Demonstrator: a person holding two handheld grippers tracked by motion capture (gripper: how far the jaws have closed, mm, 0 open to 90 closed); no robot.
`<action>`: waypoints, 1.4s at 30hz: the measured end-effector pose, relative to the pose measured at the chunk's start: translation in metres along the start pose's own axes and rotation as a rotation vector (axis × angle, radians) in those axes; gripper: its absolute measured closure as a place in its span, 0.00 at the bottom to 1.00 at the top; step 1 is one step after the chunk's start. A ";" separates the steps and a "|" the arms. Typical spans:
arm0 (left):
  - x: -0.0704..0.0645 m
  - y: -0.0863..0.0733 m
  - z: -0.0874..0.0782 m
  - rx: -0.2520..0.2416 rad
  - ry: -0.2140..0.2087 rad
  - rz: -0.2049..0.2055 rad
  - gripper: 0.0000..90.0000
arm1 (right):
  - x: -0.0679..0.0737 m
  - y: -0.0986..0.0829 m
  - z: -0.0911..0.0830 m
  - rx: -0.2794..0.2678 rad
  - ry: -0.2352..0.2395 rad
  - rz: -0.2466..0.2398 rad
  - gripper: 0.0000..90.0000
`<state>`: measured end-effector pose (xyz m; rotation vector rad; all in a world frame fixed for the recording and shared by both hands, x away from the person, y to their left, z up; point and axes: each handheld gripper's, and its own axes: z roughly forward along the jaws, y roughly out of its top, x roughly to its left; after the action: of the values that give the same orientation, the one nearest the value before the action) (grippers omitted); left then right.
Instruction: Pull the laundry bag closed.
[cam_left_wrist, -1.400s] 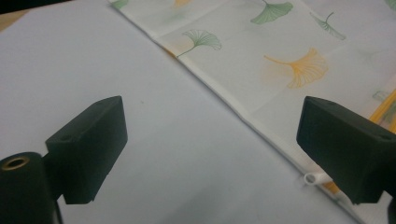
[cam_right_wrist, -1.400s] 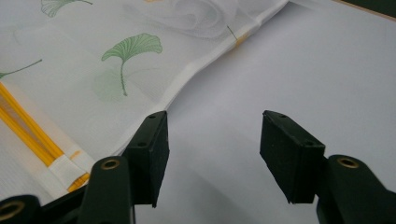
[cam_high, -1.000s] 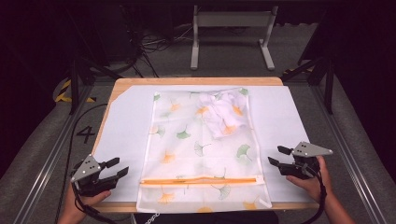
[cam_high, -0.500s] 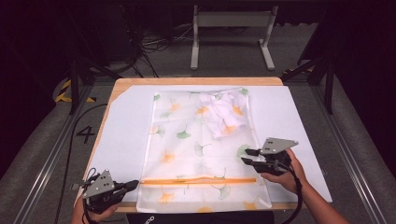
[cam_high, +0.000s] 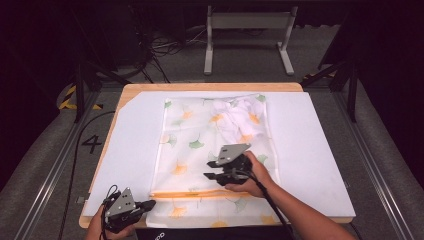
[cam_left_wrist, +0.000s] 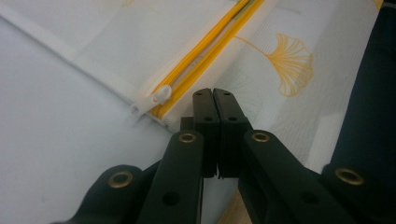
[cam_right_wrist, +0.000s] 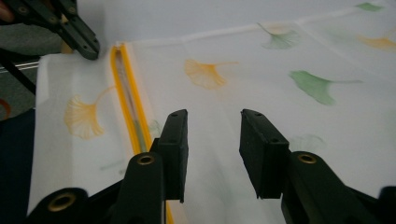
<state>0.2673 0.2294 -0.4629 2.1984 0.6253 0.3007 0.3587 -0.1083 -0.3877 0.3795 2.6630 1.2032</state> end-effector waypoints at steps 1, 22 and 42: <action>0.000 -0.001 0.000 -0.004 -0.001 0.001 0.99 | 0.003 0.004 0.008 0.006 0.014 -0.009 0.71; 0.002 -0.004 0.001 -0.017 -0.019 -0.013 1.00 | 0.057 0.076 0.133 0.103 0.194 -0.091 0.78; 0.004 -0.005 0.001 -0.021 -0.027 -0.030 1.00 | 0.059 0.071 0.135 0.139 0.215 -0.105 0.95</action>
<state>0.2692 0.2338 -0.4669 2.1671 0.6368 0.2610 0.3511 0.0507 -0.4255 0.1348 2.9180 1.0881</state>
